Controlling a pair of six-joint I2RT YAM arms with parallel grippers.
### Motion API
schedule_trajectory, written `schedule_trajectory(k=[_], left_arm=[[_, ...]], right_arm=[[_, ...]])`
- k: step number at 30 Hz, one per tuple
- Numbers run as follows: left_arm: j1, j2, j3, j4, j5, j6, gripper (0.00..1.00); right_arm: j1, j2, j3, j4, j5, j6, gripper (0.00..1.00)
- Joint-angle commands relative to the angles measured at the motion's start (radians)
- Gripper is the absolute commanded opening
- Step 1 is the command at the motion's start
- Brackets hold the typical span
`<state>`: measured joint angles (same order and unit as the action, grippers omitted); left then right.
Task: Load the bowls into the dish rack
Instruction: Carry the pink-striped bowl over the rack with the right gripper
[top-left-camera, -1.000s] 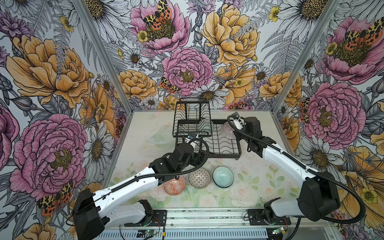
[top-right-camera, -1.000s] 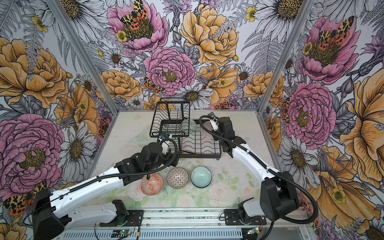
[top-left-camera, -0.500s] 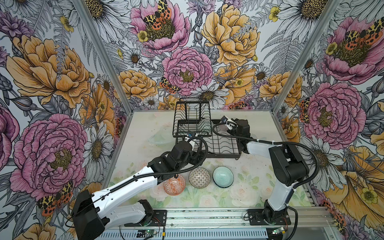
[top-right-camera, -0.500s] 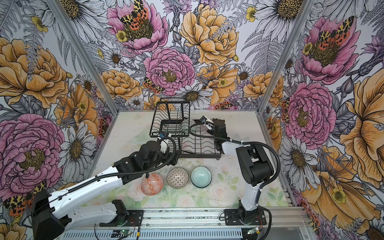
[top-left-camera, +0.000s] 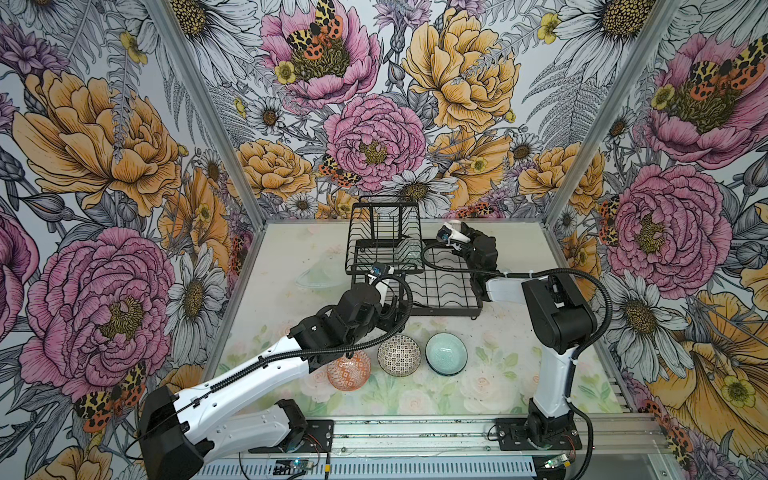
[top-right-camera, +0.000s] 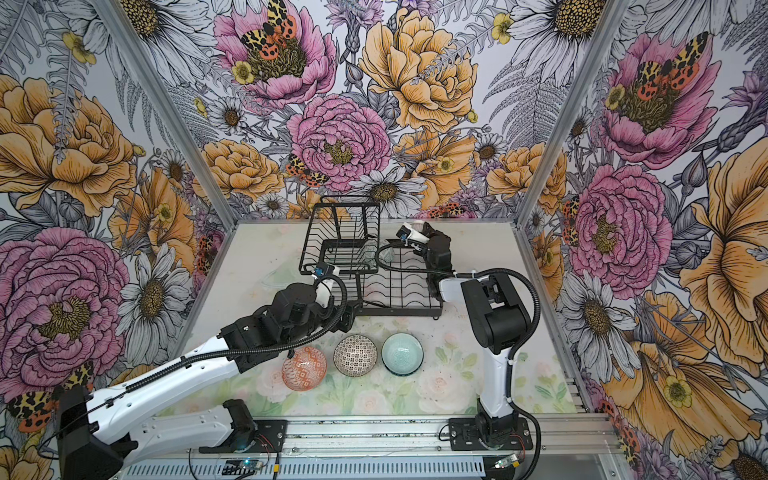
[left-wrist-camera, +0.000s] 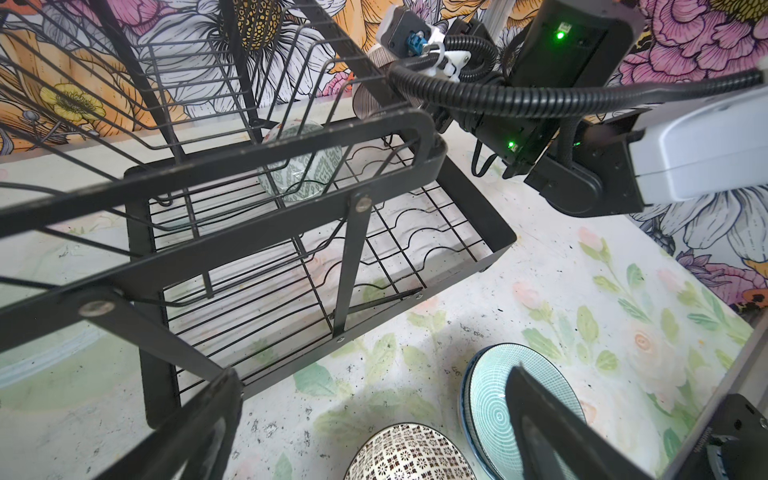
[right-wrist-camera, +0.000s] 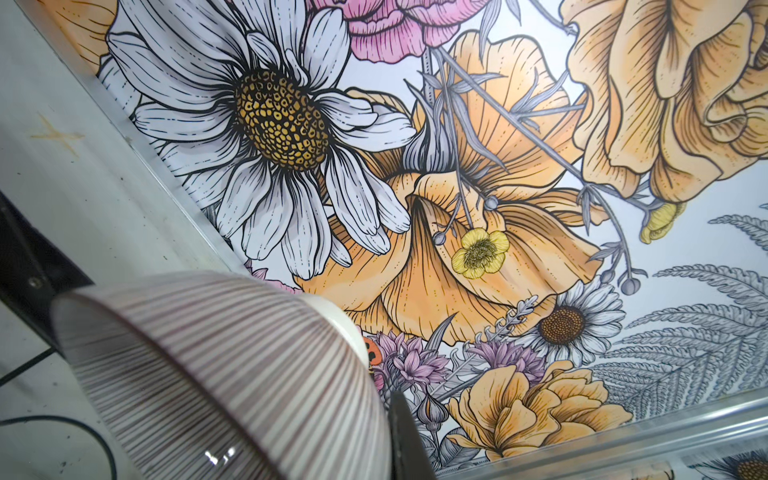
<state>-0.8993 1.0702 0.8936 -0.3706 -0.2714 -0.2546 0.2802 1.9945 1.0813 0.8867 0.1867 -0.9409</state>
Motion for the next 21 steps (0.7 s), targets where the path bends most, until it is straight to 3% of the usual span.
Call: schedule_trajectory(k=[1, 21], left_arm=[[-0.006, -0.016, -0.01, -0.004, 0.006, -0.008, 0.99], [-0.002, 0.004, -0.016, -0.003, 0.01, -0.004, 0.99]], right_arm=[[0.003, 0.026, 0.033, 0.124, -0.006, -0.034, 0.0], [0.009, 0.138, 0.011, 0.162, -0.021, -0.05, 0.0]])
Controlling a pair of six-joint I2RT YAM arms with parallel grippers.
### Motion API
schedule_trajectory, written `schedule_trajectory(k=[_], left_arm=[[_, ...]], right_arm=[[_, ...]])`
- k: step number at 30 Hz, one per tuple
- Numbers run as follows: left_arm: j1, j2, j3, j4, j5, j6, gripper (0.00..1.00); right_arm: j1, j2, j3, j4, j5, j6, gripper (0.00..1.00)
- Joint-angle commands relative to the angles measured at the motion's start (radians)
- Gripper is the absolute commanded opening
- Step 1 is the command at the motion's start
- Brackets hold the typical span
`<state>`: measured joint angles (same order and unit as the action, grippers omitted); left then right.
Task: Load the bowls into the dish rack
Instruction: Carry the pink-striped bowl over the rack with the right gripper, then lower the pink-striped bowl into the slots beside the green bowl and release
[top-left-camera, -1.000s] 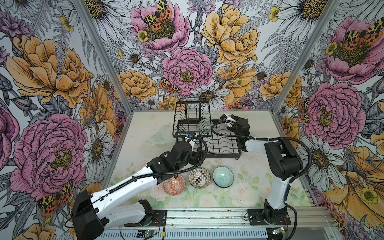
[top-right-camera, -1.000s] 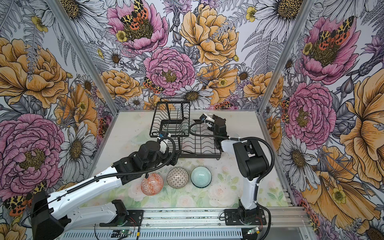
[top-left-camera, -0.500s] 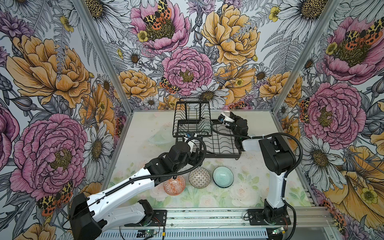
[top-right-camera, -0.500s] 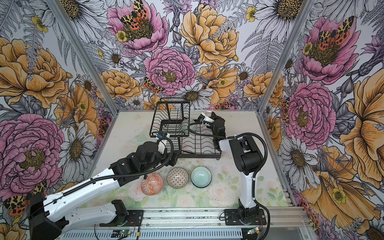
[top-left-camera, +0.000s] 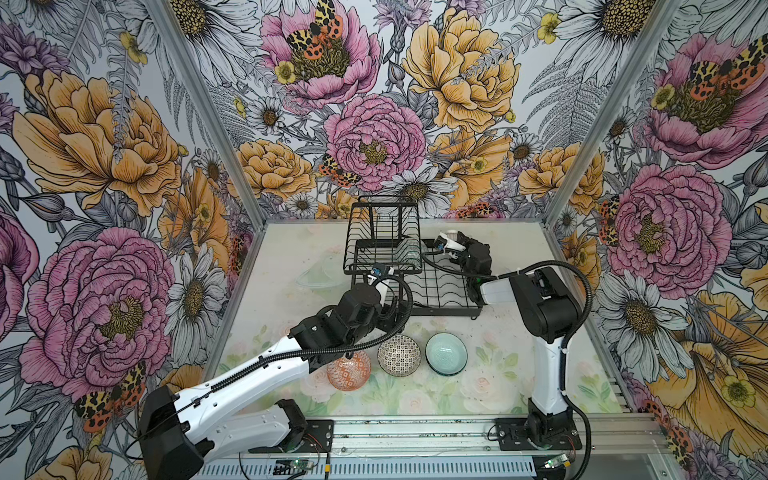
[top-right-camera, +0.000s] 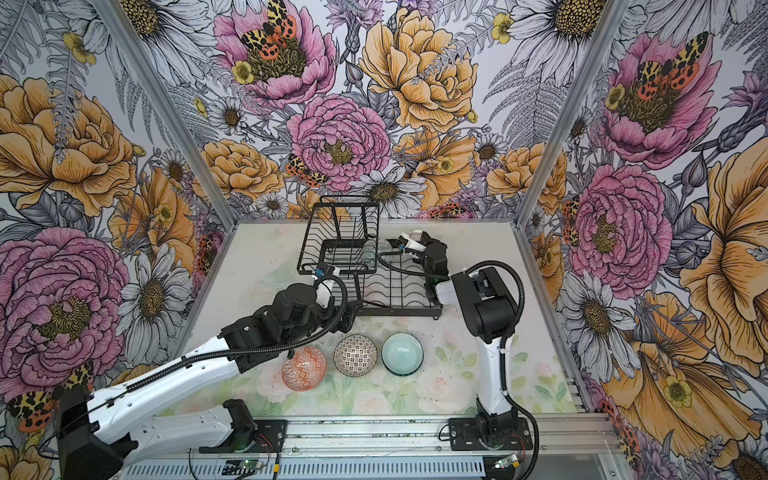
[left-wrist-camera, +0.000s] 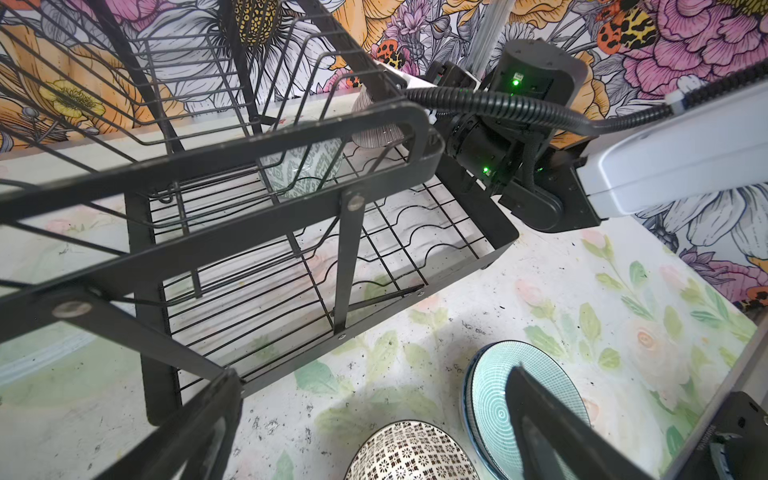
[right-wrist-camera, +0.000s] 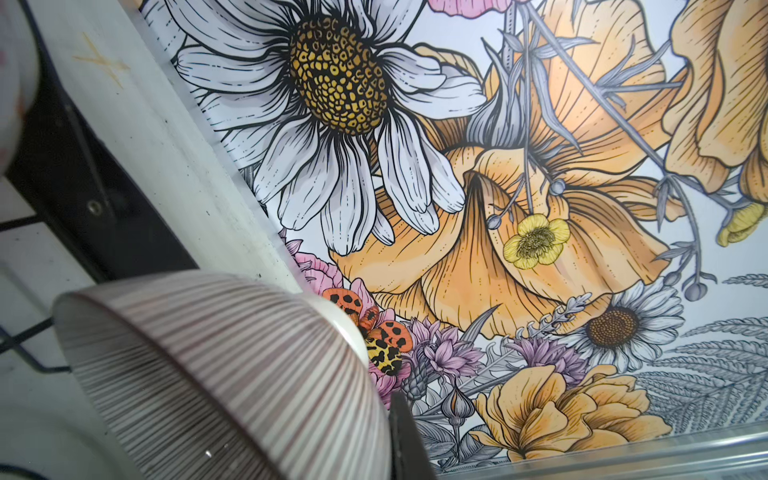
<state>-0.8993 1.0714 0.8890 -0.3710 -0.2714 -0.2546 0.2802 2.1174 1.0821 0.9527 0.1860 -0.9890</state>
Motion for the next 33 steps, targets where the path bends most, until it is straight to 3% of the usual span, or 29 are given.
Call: schedule_trajectory(k=[1, 33], left_arm=[[-0.002, 0.004, -0.013, -0.001, 0.011, -0.004, 0.99], [0.01, -0.019, -0.057, 0.015, 0.021, -0.017, 0.99]], right_arm=[[0.01, 0.02, 0.007, 0.098, -0.022, -0.001, 0.0], [0.033, 0.024, -0.088, 0.096, -0.029, -0.006, 0.02]])
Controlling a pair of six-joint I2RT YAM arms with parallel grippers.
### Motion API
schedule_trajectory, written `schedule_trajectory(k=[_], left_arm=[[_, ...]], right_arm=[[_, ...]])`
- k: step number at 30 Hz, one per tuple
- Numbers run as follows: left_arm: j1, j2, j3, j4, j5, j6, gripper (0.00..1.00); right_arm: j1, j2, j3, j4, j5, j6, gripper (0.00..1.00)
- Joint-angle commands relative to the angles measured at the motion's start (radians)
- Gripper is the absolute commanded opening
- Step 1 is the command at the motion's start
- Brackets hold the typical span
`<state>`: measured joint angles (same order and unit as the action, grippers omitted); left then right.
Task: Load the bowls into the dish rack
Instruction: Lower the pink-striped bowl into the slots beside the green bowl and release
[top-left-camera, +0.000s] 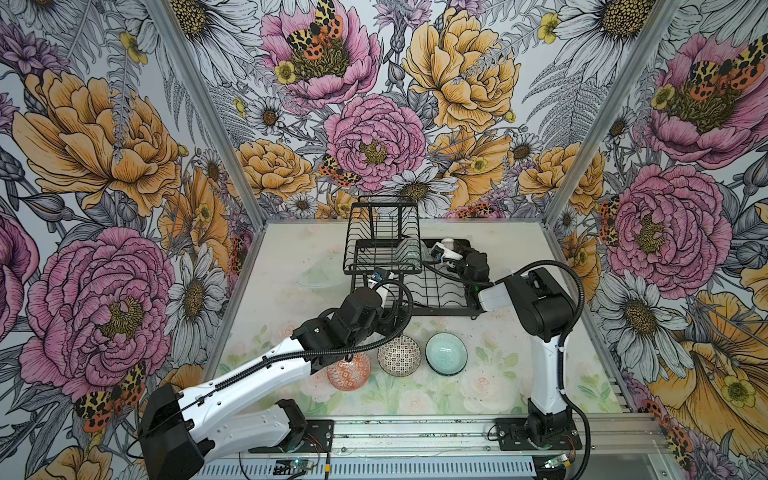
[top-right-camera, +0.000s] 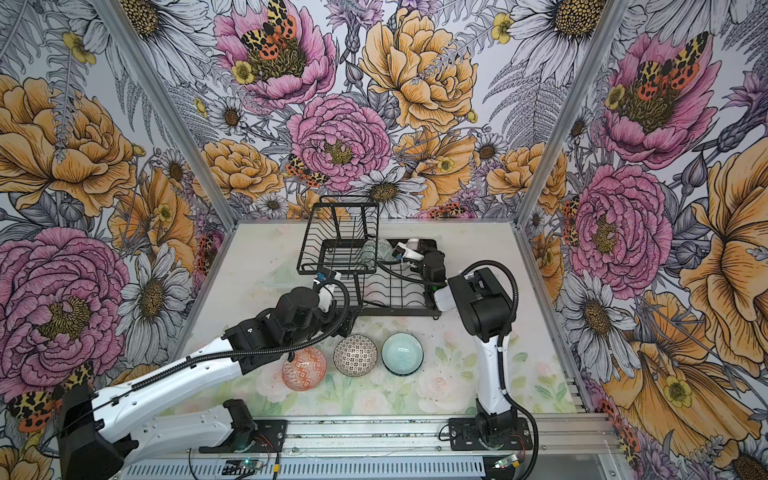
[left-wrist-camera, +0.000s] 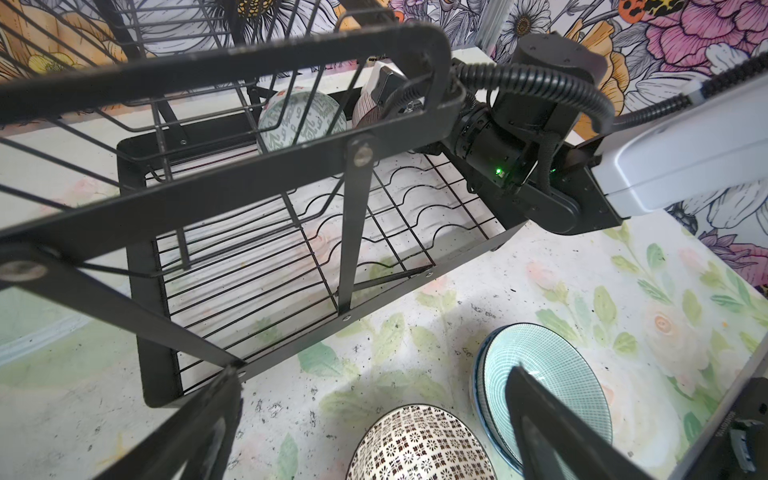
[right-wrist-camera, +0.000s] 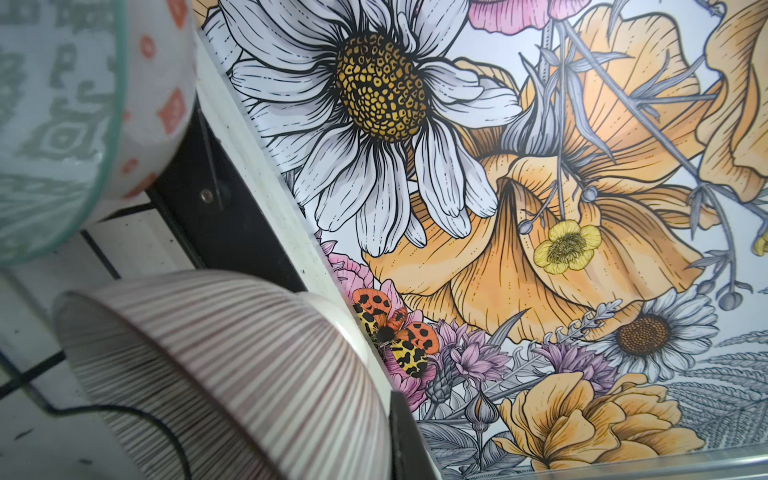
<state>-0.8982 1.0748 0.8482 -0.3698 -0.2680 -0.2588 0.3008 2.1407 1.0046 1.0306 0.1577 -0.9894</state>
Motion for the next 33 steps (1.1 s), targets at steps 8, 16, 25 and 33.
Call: schedule_trajectory(k=[8, 16, 25, 33], left_arm=[[0.01, -0.035, -0.024, 0.013, 0.017, -0.012, 0.99], [0.009, -0.042, -0.022, 0.006, 0.018, -0.013, 0.99], [0.011, -0.048, -0.002, -0.029, 0.019, 0.001, 0.99], [0.02, -0.051, 0.006, -0.043, 0.043, 0.022, 0.99]], right_arm=[[0.013, -0.025, -0.01, 0.008, 0.004, 0.009, 0.16], [0.015, -0.066, -0.007, -0.007, 0.002, 0.014, 0.32], [0.052, -0.247, -0.109, -0.039, 0.051, 0.134, 0.93], [0.115, -0.539, -0.193, -0.433, 0.154, 0.367, 1.0]])
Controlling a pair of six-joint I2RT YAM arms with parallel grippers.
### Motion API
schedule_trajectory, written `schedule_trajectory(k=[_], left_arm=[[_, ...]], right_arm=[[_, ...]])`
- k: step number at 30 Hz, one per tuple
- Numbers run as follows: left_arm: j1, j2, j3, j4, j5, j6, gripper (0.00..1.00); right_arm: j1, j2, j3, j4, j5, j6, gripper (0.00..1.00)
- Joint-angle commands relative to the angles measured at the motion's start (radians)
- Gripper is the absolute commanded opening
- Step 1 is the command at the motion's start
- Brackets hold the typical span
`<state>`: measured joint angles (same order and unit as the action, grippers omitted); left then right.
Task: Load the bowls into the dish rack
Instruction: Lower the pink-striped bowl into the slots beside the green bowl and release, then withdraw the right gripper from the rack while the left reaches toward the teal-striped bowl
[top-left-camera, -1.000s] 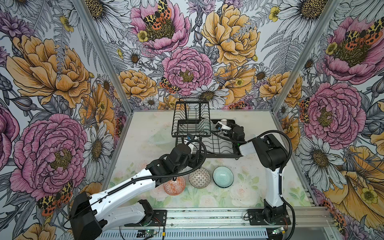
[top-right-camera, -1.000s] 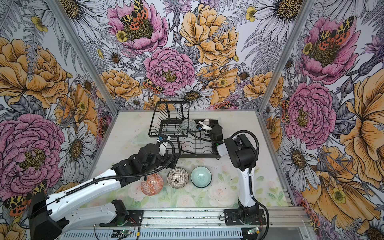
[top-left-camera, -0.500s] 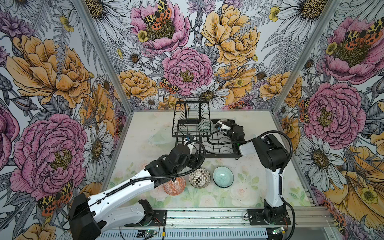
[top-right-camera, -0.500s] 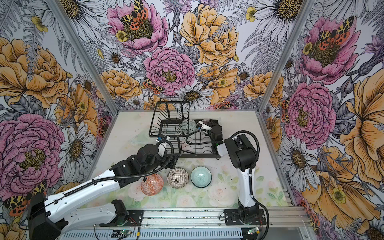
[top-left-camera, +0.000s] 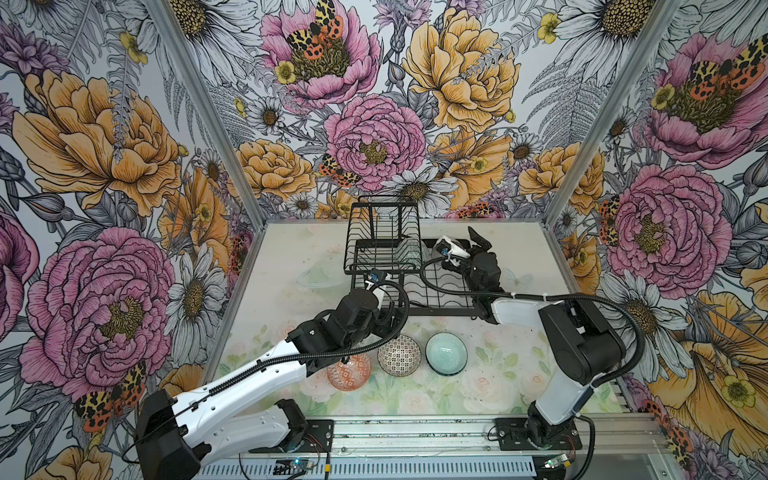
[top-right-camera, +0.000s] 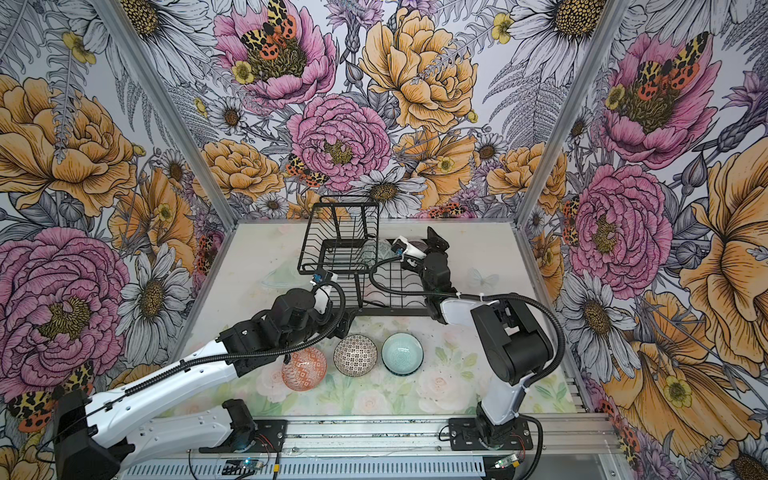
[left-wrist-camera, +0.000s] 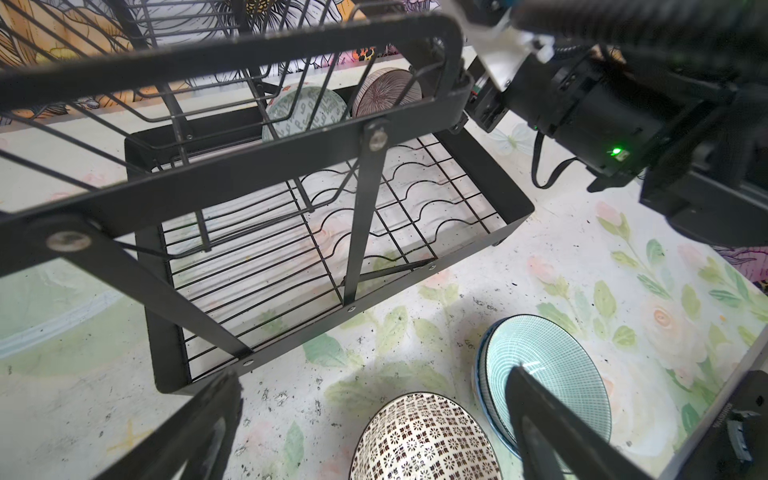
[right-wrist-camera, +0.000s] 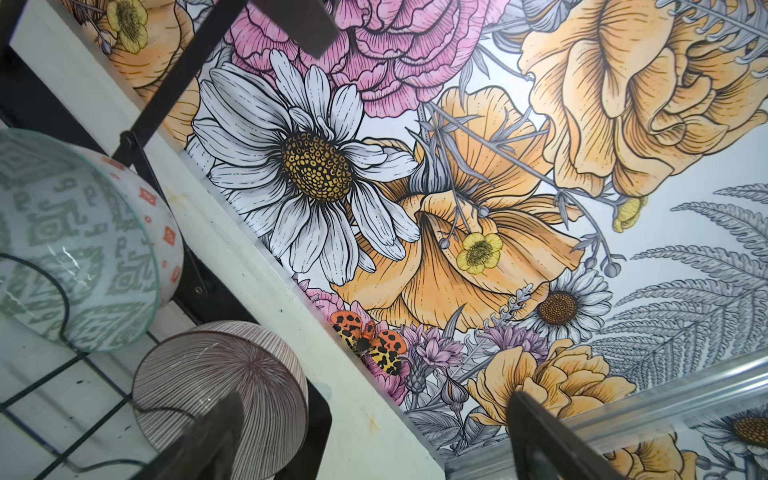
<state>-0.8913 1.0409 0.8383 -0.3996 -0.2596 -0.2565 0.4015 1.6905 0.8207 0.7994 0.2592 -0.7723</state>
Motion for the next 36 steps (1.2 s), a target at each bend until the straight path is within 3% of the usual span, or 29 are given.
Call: schedule_trajectory(k=[1, 7, 14, 27, 36], left_arm=[[0.013, -0.012, 0.018, -0.013, 0.043, 0.023, 0.99], [0.005, 0.041, 0.038, -0.02, 0.078, 0.02, 0.99], [-0.049, 0.119, 0.051, -0.019, 0.073, -0.014, 0.99], [-0.167, 0.319, 0.104, -0.022, 0.095, -0.129, 0.98], [-0.224, 0.507, 0.239, -0.117, 0.062, -0.145, 0.8]], right_arm=[[0.018, -0.133, -0.009, -0.289, 0.042, 0.203, 0.99], [0.017, -0.342, 0.076, -0.795, -0.03, 0.539, 1.0], [0.017, -0.405, 0.21, -1.145, -0.131, 0.772, 0.99], [0.017, -0.34, 0.266, -1.214, -0.104, 0.839, 0.99], [0.01, -0.375, 0.226, -1.214, -0.082, 0.846, 1.0]])
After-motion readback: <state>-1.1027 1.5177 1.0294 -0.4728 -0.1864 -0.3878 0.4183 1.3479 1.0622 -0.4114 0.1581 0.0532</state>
